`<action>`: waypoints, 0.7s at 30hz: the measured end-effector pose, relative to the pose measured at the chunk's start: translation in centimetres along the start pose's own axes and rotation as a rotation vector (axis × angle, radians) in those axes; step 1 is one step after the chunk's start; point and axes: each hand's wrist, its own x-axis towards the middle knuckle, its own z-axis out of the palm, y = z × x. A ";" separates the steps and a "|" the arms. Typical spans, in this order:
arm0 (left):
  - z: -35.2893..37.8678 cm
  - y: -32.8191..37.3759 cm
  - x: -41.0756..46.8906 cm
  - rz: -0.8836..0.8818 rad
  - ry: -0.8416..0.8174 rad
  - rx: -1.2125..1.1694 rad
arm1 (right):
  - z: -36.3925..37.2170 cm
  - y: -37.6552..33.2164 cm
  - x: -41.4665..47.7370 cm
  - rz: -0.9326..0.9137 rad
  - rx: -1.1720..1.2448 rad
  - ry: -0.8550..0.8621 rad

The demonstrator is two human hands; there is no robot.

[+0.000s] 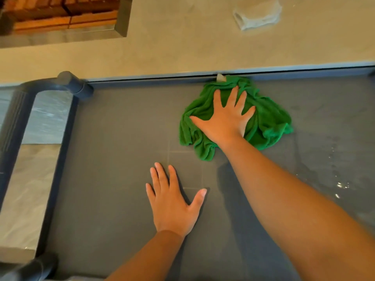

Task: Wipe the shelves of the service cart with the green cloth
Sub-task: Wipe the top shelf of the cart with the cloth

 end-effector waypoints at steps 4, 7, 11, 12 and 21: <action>0.0 -0.2 0.1 0.014 0.018 -0.024 | 2.5 -4.9 -4.1 -0.356 -0.055 -0.034; 0.1 -0.2 0.2 0.018 0.031 -0.013 | 2.5 -4.8 -3.5 -0.469 -0.047 -0.064; 0.3 0.0 0.1 0.005 0.041 -0.002 | 0.6 -0.6 0.1 -0.463 -0.056 -0.033; 0.4 0.0 0.1 0.000 0.036 0.012 | 0.1 0.8 0.9 -0.419 -0.056 -0.020; 0.5 0.1 0.1 -0.022 0.046 0.026 | -0.7 12.6 -2.4 0.076 -0.048 0.032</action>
